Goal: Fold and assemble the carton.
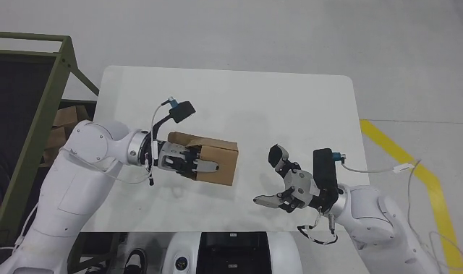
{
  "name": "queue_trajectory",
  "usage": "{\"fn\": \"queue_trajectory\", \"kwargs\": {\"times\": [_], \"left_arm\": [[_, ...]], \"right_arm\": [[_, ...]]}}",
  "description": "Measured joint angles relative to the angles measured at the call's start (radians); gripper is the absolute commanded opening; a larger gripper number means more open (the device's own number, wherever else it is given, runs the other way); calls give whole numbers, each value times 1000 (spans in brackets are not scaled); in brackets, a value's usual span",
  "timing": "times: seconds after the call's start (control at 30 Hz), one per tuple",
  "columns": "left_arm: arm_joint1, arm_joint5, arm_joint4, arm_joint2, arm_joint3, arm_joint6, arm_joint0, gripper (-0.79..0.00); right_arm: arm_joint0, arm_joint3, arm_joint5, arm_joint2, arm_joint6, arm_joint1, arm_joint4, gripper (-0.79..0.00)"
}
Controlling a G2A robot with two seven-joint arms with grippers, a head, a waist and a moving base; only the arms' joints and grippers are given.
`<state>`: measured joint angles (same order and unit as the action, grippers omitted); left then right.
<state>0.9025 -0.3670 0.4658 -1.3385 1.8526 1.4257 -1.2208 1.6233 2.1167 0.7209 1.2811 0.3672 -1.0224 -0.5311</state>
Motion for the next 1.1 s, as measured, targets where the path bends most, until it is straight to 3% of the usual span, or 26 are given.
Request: {"fn": "queue_trajectory", "kwargs": {"times": [0.3,0.63,0.73,1.1], "left_arm": [[-18,4,-227,87,63,32,127,-785],[-69,-57,-581,279,104,-29,268,-785],[-76,-61,-633,311,109,-33,280,-785],[-76,-60,-628,309,108,-33,279,-785]], "right_arm": [[0,0,0,0,0,0,0,0],[0,0,0,0,0,0,0,0],[0,0,0,0,0,0,0,0],[0,0,0,0,0,0,0,0]]}}
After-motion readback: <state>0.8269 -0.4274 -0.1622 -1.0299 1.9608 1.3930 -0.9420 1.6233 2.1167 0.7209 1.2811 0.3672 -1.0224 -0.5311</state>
